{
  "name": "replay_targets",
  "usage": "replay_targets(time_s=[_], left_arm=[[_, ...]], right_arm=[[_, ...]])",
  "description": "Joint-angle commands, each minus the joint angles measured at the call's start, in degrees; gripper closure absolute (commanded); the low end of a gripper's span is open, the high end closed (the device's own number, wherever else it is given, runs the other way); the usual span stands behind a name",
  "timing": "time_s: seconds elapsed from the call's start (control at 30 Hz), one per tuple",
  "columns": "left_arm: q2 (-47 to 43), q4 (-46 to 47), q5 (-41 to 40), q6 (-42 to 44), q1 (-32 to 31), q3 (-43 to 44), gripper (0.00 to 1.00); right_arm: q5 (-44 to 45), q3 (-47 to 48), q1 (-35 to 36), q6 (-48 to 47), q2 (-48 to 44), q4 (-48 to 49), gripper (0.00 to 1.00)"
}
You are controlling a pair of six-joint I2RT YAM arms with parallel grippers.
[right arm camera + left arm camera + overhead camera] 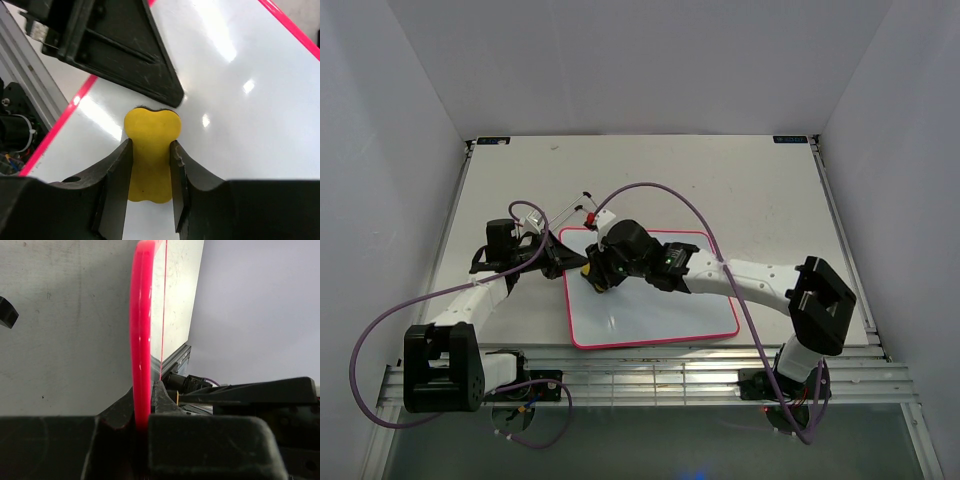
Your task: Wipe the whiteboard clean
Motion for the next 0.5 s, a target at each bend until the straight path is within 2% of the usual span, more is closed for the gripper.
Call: replay_targets(time_s=[0.0, 0.23, 0.4, 0.47], left_arm=[[-1.2, 1.95, -9.66, 4.45, -0.36, 0.6, 1.0], [-1.2, 2.04, -9.14, 4.62, -0.36, 0.6, 1.0], [-1.2, 2.3, -8.26, 5.24, -0.62, 0.69, 1.0], [-1.2, 2.48, -7.91, 5.33, -0.97, 0.77, 1.0]], right_arm=[[5.08, -7.06, -1.95, -3.83, 0.88, -9.52, 0.83], [1.65, -9.02, -7.4, -6.11, 2.27, -8.81, 0.83], [-1.59, 0.02, -8.28, -8.65, 6.32, -9.51, 0.83], [-6.92, 5.11, -8.02, -9.62, 8.69, -9.78, 0.83]])
